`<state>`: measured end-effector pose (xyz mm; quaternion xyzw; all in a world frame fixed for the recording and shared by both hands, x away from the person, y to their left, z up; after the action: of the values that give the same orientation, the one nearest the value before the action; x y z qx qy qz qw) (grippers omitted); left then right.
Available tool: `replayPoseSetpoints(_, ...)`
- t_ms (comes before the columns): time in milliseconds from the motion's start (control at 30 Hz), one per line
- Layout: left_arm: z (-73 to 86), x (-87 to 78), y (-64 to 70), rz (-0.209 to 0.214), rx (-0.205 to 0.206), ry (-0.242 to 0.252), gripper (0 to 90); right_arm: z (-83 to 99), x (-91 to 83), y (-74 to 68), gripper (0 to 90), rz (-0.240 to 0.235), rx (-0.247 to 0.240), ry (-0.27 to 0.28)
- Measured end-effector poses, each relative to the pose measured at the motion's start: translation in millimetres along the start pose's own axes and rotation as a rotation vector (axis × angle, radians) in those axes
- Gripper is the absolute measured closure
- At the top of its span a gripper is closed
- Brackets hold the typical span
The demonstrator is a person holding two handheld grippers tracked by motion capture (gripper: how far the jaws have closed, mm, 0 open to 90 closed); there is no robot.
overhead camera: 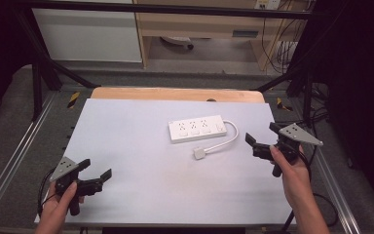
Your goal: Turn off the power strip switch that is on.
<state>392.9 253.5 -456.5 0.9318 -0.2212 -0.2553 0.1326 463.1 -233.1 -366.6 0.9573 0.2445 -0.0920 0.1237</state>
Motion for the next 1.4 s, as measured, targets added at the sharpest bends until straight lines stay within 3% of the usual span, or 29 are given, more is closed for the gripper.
replayPoseSetpoints(433,-1.7,-3.6,-1.6,-0.004,-0.026,0.017,5.3,27.9,-17.4,3.3,2.5,0.027,0.029,0.025)
replayPoseSetpoints(1000,-1.3,-2.5,-3.1,-0.007,-0.025,0.013,5.4,73.8,-4.9,-28.9,2.8,-0.045,0.048,-0.032)
replayPoseSetpoints(1200,-0.1,-1.6,-1.9,-0.004,-0.02,0.007,5.5,93.9,4.9,-37.8,2.9,-0.063,0.056,-0.083)
replayPoseSetpoints(1400,-0.3,-1.2,-2.9,-0.006,-0.02,0.008,5.5,116.3,22.3,-52.2,2.7,-0.102,0.054,-0.178)
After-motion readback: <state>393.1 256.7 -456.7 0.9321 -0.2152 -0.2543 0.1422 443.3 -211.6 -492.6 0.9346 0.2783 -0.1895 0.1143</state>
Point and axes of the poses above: each handheld gripper's, and its own axes: x roughly forward along the jaws, z roughly out of its underside, y roughly to its right, the point moved 10 cm from there along x, roughly forward along the jaws, and after that the axes turned 14 degrees about -x, right-handed, at the moved point
